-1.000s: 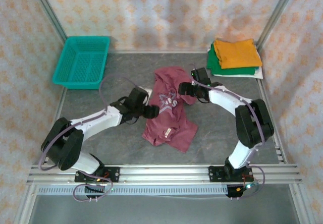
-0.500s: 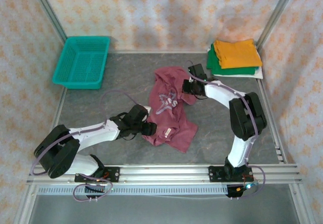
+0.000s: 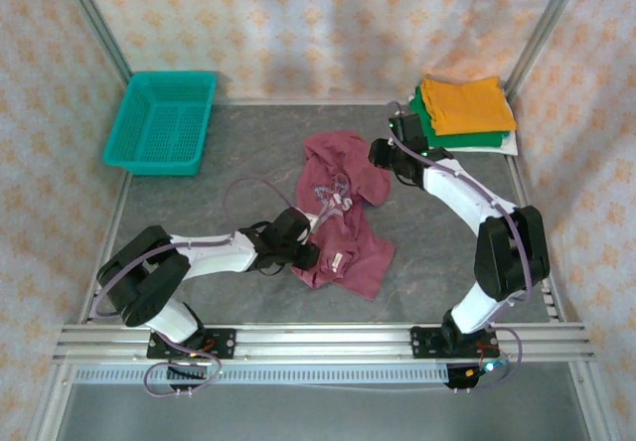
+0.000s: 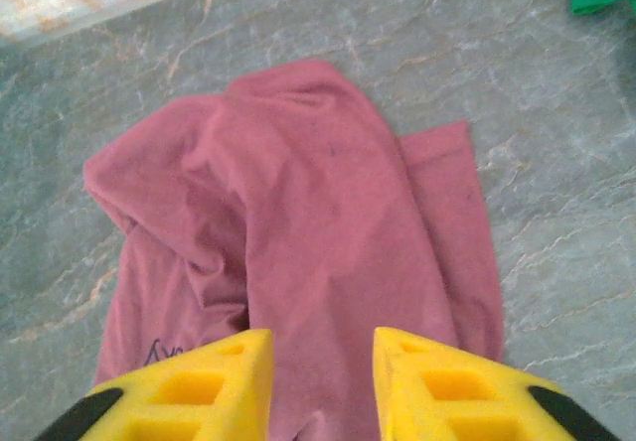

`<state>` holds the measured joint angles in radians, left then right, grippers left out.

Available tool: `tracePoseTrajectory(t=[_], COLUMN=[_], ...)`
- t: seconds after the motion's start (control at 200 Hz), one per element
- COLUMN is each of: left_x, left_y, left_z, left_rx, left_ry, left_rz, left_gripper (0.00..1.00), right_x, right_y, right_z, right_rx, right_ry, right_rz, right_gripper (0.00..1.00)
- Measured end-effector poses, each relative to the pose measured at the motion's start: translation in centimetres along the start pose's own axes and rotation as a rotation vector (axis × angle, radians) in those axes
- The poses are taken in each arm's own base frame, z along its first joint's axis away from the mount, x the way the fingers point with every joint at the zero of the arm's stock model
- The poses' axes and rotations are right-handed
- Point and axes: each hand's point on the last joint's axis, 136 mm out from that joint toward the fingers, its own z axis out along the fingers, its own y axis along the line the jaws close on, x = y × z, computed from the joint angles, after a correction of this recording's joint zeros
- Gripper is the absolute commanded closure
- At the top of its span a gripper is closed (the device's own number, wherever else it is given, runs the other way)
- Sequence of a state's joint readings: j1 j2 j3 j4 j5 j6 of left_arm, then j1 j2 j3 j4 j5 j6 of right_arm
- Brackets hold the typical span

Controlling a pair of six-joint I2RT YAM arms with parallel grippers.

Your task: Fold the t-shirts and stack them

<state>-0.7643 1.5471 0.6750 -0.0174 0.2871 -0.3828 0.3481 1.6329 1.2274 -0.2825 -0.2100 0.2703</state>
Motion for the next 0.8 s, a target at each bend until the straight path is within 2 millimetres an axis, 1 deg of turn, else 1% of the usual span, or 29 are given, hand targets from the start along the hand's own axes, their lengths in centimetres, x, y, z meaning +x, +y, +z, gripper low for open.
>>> tracePoseTrajectory(t=[0.05, 0.095, 0.15, 0.235, 0.335, 0.415, 0.46, 0.49, 0.52, 0.561, 0.616, 0.666, 0.686, 0.716, 0.731, 0.771, 0.786, 0.801], left_x=[-0.1, -0.3, -0.5, -1.5, -3.5, -5.0, -5.6, -6.0, -6.3, -6.5, -6.8, -6.8, -6.7, -6.6, -6.6, -6.4, -6.4, -6.3], left_y=[0.1, 0.3, 0.7, 1.2, 2.2, 3.3, 3.8, 4.0, 4.1, 4.1, 4.4, 4.8, 4.9, 5.3, 5.6, 6.8, 7.1, 7.8], left_z=[-0.1, -0.3, -0.9, -2.6, -5.2, -7.1, -8.1, -8.6, -9.1, -9.6, -10.1, -10.4, -10.5, -10.5, -10.6, -10.9, -11.0, -11.1], left_rx=[-0.008, -0.022, -0.049, -0.081, -0.102, -0.123, -0.136, -0.144, -0.152, -0.159, -0.177, -0.195, -0.202, -0.215, -0.23, -0.27, -0.282, -0.306], left_ry=[-0.006, -0.014, -0.028, -0.073, -0.152, -0.211, -0.236, -0.248, -0.258, -0.264, -0.273, -0.274, -0.273, -0.269, -0.269, -0.264, -0.263, -0.265], left_rz=[0.008, 0.007, 0.008, 0.006, -0.03, -0.059, -0.071, -0.073, -0.072, -0.067, -0.066, -0.068, -0.071, -0.074, -0.08, -0.107, -0.113, -0.127], left_gripper=[1.0, 1.0, 1.0, 1.0, 1.0, 1.0, 1.0, 1.0, 1.0, 1.0, 1.0, 0.82, 0.76, 0.71, 0.69, 0.58, 0.52, 0.49], right_x=[1.2, 2.8, 5.0, 8.4, 11.0, 12.5, 13.1, 13.5, 13.7, 13.5, 12.7, 12.0, 11.9, 11.6, 11.4, 10.9, 10.5, 10.2], right_y=[0.0, 0.0, 0.3, 1.8, 4.2, 5.6, 6.0, 6.2, 6.0, 5.5, 4.2, 2.9, 2.4, 1.8, 1.3, 0.7, 0.6, 0.3], right_z=[0.2, 0.2, 0.0, -1.2, -2.7, -3.3, -3.4, -3.3, -3.1, -2.6, -1.6, -0.9, -0.7, -0.4, 0.0, 0.5, 0.9, 1.3], right_rx=[-0.006, -0.016, -0.037, -0.11, -0.224, -0.283, -0.299, -0.3, -0.283, -0.237, -0.151, -0.084, -0.063, -0.033, -0.015, 0.009, 0.019, 0.031], right_ry=[0.023, 0.054, 0.091, 0.15, 0.194, 0.211, 0.218, 0.223, 0.222, 0.206, 0.175, 0.153, 0.148, 0.14, 0.141, 0.141, 0.139, 0.136], right_rz=[-0.018, -0.042, -0.09, -0.179, -0.287, -0.362, -0.392, -0.406, -0.409, -0.404, -0.372, -0.343, -0.335, -0.32, -0.301, -0.264, -0.25, -0.235], right_gripper=[0.6, 0.58, 0.52, 0.47, 0.43, 0.4, 0.35, 0.35, 0.34, 0.32, 0.31, 0.31, 0.31, 0.31, 0.31, 0.31, 0.31, 0.31])
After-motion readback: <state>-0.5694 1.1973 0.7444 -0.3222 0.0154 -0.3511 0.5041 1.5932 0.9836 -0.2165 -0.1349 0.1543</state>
